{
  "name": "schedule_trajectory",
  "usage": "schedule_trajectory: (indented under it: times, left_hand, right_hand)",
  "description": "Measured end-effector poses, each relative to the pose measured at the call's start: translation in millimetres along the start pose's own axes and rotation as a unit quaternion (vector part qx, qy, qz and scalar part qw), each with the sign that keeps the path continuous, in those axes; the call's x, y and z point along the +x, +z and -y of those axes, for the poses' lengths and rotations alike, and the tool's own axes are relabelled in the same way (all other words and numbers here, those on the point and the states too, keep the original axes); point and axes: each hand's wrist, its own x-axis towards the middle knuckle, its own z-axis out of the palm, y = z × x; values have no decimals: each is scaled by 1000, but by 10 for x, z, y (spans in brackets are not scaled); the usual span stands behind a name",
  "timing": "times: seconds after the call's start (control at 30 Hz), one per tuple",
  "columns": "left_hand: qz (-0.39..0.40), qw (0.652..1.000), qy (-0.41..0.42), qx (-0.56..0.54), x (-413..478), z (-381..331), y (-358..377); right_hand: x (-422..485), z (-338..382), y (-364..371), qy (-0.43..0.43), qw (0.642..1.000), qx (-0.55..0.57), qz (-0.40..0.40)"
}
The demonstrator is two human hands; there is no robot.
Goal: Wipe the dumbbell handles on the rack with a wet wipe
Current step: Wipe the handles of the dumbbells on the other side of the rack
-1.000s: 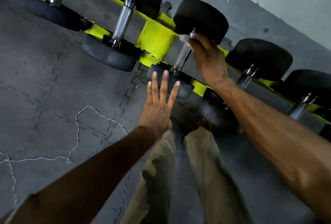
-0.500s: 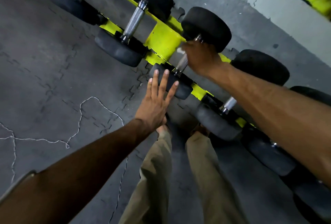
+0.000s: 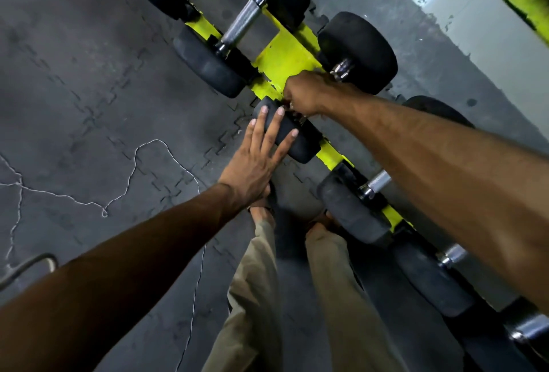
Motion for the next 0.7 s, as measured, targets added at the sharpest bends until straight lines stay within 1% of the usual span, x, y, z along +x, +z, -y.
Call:
schedule_trajectory:
  times: [0.07, 0.17, 0.2, 0.27, 0.33, 0.47, 0.57, 0.63, 0.7]
  left_hand:
    - [2, 1000, -4, 2, 3, 9, 2]
    - [7, 1000, -5, 2, -8, 0, -3]
    - [9, 1000, -6, 4, -10, -9, -6]
    - [11, 1000, -6, 8, -5, -20, -12]
    - [10, 1000, -7, 13, -3, -23, -10]
    - [8, 1000, -9, 19, -11, -22, 0]
    - [3, 1000, -9, 12, -21, -22, -1]
    - [2, 1000, -10, 10, -13, -25, -9]
    - [-1, 1000, -11, 10, -10, -21, -8]
  right_hand:
    - [68, 19, 31, 31, 999, -26, -2]
    - [81, 89, 90, 31, 999, -12, 17]
    - [71, 74, 104, 28, 1000, -8, 11]
    - [34, -9, 111, 16, 999, 1, -28]
    - [28, -95, 133, 25, 998, 17, -57]
    - [-37, 2, 131, 58, 995, 49, -67]
    - [-86, 77, 126, 27, 996, 65, -61]
    - [-164, -24, 53, -2, 996, 67, -66]
    - [-209, -209, 0, -13, 995, 51, -90]
